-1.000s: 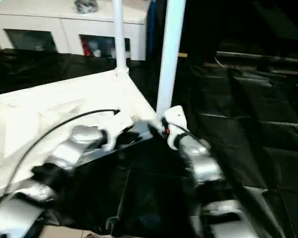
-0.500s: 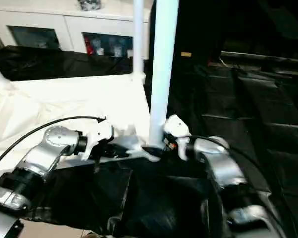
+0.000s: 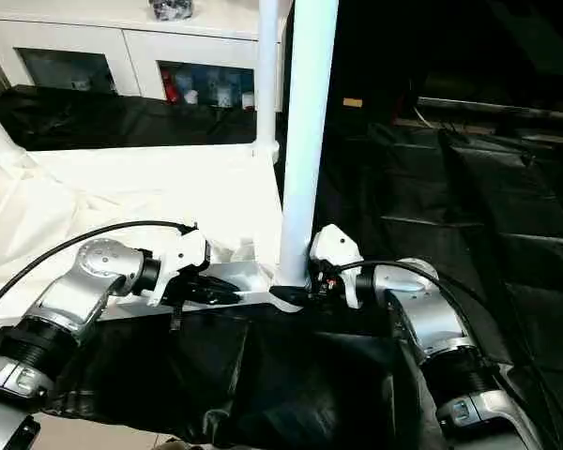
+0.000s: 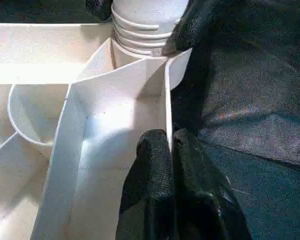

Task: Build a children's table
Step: Rotate leg to tighten

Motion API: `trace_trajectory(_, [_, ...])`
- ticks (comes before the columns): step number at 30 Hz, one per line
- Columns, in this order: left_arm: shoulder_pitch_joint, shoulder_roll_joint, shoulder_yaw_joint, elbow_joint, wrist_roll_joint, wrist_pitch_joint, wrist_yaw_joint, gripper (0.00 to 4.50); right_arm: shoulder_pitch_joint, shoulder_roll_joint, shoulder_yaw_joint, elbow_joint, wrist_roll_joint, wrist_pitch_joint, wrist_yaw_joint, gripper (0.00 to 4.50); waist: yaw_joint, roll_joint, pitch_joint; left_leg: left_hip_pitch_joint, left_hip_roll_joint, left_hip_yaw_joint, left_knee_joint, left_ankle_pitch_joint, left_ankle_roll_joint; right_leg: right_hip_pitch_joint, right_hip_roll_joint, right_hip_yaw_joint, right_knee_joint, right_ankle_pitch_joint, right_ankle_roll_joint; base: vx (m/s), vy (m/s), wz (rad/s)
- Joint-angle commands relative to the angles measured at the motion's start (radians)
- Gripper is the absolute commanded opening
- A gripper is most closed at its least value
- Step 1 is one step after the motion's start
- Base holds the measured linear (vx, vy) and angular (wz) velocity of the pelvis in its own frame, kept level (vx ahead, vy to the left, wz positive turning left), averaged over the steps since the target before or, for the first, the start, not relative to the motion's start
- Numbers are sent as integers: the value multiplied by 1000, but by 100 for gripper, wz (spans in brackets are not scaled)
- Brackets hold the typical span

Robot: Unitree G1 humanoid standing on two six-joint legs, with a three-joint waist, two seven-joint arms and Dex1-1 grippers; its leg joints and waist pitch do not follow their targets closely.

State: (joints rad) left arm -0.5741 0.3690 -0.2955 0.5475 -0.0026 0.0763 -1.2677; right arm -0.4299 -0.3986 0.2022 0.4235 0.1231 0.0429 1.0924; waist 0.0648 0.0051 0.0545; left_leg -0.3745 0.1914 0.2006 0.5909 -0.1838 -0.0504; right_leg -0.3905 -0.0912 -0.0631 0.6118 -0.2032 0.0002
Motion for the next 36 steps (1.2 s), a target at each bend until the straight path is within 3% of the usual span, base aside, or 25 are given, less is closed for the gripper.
trace_trajectory(1, [-22,-36,4,6,-5,-15,54,0,15,21,-6,-15,4,26,-33,270,-1,-9,-66,17,45,-16,-63,-140,79,41,-56,46,-61,-77,-275,0,0,0])
trace_trajectory(8, [-84,-170,24,100,52,48,321,0,-16,181,-82,122,-50,51,-423,269,-12,-7,-61,22,41,-20,-71,-212,16,36,-59,47,-79,-215,-240,0,0,0])
trace_trajectory(11, [-116,-254,26,144,75,89,455,0,-34,281,-95,170,-72,64,-600,269,-13,-5,-61,22,40,-22,-73,-223,7,37,-59,46,-82,-238,-227,0,0,0])
trace_trajectory(16, [-125,-331,12,155,91,101,521,0,-69,379,-107,211,-90,65,-729,269,-15,-3,-62,20,39,-25,-76,-228,4,38,-58,46,-83,-222,-212,0,0,0])
trace_trajectory(17, [-125,-336,9,156,92,101,522,0,-72,388,-108,213,-88,61,-725,325,-15,-3,-64,19,38,-24,-75,-225,12,39,-58,46,-83,-210,-212,0,0,0])
trace_trajectory(19, [-123,-334,1,151,98,92,508,0,-75,395,-118,210,-80,71,-728,339,-16,-4,-63,18,38,-23,-75,-222,19,39,-58,46,-84,-204,-212,0,0,0])
trace_trajectory(25, [-107,-298,-2,135,95,69,445,0,-75,336,-103,194,-110,53,-685,395,-18,-2,-62,18,39,-24,-76,-230,23,40,-58,46,-85,-210,-212,0,0,0])
trace_trajectory(31, [-75,-235,-5,104,73,26,334,0,-62,226,-79,150,-108,17,-505,395,-21,2,-65,16,39,-22,-71,-199,49,45,-57,45,-78,-131,-238,0,0,0])
trace_trajectory(32, [-66,-213,-5,97,66,17,297,0,-52,187,-69,131,-104,0,-438,395,-19,-3,-65,15,40,-20,-68,-192,59,46,-58,45,-78,-125,-246,0,0,0])
trace_trajectory(36, [-41,-153,-8,52,35,-16,177,0,-23,103,-61,84,-64,-26,-286,395,-14,-4,-63,16,43,-20,-70,-204,69,44,-60,46,-80,-167,-244,0,0,0])
